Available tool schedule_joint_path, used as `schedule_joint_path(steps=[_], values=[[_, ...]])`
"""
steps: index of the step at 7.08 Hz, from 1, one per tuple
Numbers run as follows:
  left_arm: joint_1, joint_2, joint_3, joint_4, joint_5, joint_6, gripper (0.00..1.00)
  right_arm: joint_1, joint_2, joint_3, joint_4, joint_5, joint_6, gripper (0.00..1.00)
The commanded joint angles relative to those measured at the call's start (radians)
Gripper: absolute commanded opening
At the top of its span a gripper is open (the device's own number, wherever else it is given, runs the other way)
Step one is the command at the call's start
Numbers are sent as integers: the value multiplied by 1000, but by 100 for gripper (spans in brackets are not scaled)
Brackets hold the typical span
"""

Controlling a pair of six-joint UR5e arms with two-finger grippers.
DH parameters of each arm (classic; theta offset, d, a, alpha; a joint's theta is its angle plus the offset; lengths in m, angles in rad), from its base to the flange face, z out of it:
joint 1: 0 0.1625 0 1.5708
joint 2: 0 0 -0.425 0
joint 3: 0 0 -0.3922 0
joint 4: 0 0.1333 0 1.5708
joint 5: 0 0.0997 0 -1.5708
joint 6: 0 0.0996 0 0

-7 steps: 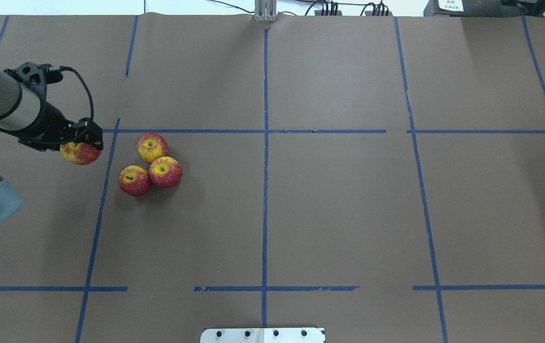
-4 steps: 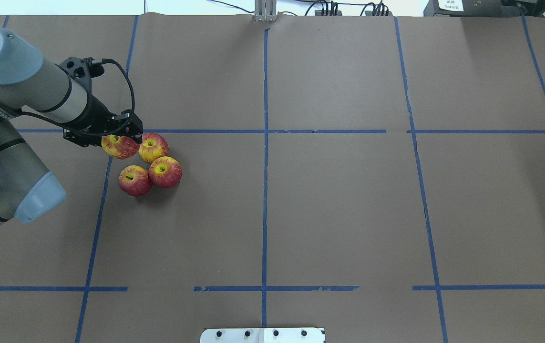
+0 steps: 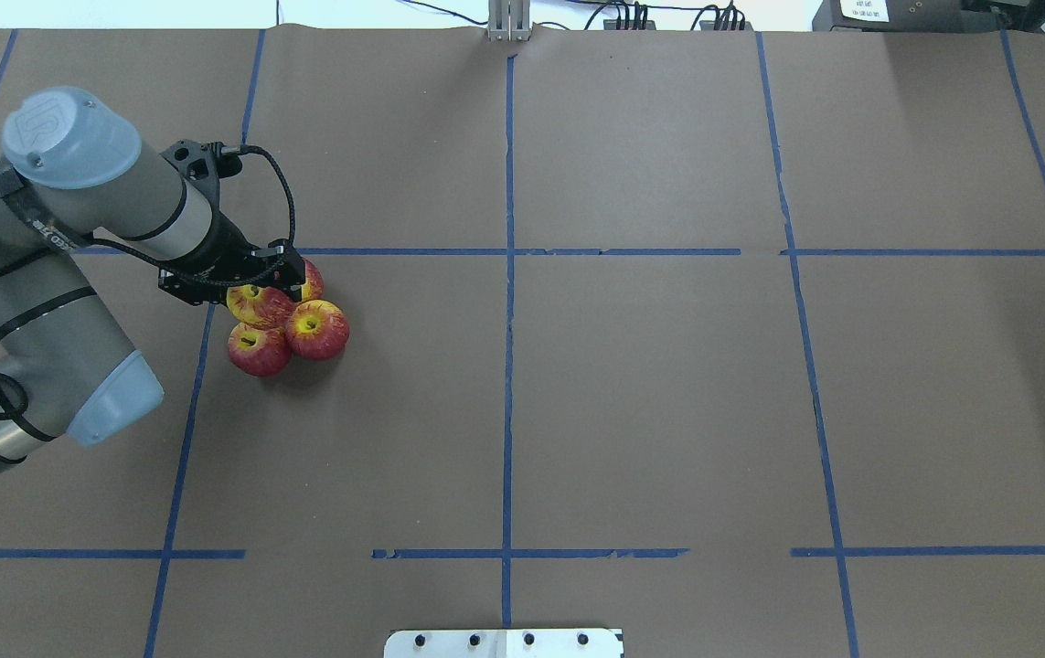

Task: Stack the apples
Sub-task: 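Lower the apple onto the cluster and open the left gripper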

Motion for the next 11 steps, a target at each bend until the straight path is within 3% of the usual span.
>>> schedule_joint_path(steps=[1,8,9,10,11], values=[[5,-22,24,1,0,0,0,0,0,0,0,1,0,100],[5,-19,31,1,3,6,0,0,0,0,0,-1,0,100],[5,-19,31,1,3,8,7,0,0,0,0,-1,0,100],[5,-19,31,1,3,8,27,0,0,0,0,-1,0,100],[5,-17,31,1,3,10,65,0,0,0,0,-1,0,100]])
